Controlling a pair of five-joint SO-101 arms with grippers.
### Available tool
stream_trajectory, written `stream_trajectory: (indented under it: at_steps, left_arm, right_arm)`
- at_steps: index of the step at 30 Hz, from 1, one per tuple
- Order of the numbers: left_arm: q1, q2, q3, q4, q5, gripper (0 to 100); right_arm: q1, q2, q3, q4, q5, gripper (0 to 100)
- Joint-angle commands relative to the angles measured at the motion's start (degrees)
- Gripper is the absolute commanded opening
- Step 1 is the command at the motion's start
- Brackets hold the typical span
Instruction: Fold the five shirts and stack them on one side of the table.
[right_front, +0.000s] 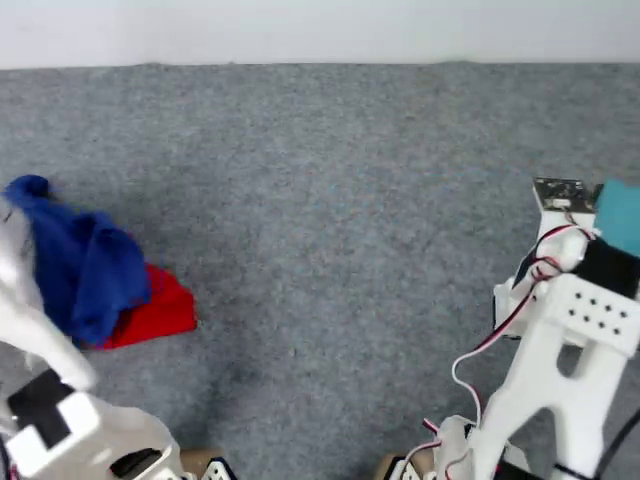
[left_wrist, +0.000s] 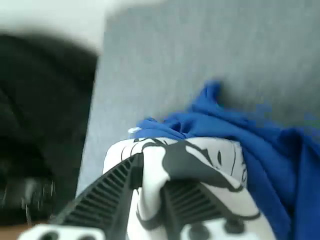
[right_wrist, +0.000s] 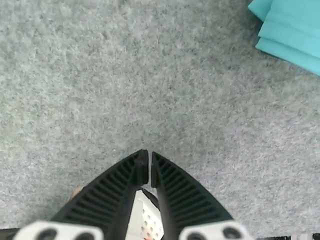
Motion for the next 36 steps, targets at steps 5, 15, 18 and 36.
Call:
stream_trajectory:
  at_steps: [5, 15, 18, 36]
  left_arm:
    - [23.47, -9.32, -9.63, 4.13, 7.82, 1]
    - [27.34, -6.68, -6.73, 0.53, 9.49, 1]
    - [17.58, -4.22, -6.37, -2.02, 9.32, 1]
    - [-17.49, 8.53, -6.55, -4.31, -11.87, 2]
  right_arm:
    - [-0.31, -6.2, 2.64, 2.24, -0.44, 0.9]
    - [-0.31, -16.31, 11.25, 2.24, -0.44, 0.9]
    - [-0.31, -18.33, 12.75, 2.24, -0.18, 0.9]
    - [-0.57, -18.86, 12.75, 2.15, -0.09, 0.9]
